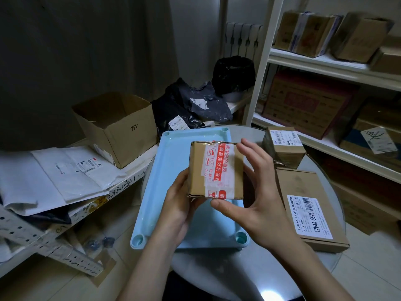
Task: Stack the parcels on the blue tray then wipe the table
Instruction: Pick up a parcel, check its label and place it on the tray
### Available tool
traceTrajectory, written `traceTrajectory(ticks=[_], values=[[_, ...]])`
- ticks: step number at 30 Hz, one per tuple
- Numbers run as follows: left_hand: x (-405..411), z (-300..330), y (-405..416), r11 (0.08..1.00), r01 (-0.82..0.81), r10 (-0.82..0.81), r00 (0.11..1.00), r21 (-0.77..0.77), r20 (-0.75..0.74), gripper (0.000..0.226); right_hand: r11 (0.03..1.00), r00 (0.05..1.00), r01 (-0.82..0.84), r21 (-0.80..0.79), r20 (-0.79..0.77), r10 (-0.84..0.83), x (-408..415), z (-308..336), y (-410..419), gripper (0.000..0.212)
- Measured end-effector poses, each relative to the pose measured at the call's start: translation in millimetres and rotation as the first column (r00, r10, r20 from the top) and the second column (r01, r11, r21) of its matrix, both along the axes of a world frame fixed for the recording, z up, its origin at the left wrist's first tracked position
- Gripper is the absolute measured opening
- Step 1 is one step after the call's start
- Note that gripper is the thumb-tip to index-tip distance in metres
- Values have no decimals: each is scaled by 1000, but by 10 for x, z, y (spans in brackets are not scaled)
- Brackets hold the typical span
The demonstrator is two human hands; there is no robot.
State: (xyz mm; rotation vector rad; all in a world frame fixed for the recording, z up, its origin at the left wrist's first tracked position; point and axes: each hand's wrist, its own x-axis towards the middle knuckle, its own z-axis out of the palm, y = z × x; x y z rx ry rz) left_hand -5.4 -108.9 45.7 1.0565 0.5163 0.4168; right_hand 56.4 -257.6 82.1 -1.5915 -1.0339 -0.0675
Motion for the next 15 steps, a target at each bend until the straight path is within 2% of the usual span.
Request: traceTrajectory(ticks=[2, 6, 9, 12, 15], values=[[-9, 9, -24, 1000, -12, 12, 1000, 0, 11, 32, 999, 999, -14, -31, -41, 12, 0, 12, -12, 91], [-51, 27, -93, 997, 25, -19, 997, -79, 76, 45, 986, 929, -161, -44, -343, 137, -6, -20, -53, 85], [-101, 89, -97, 989, 94, -82, 991, -116, 109, 53, 990, 907, -108, -89, -417, 62, 28, -111, -41, 80], [-143, 79, -61, 967, 253, -249, 964, -40, 94, 75, 997, 876, -37, -75, -482, -4, 69, -167, -2, 69], [-143, 80, -79, 969, 239, -239, 971, 63, 1, 64, 997, 836, 36, -75, -543, -71, 90, -208, 24, 62]])
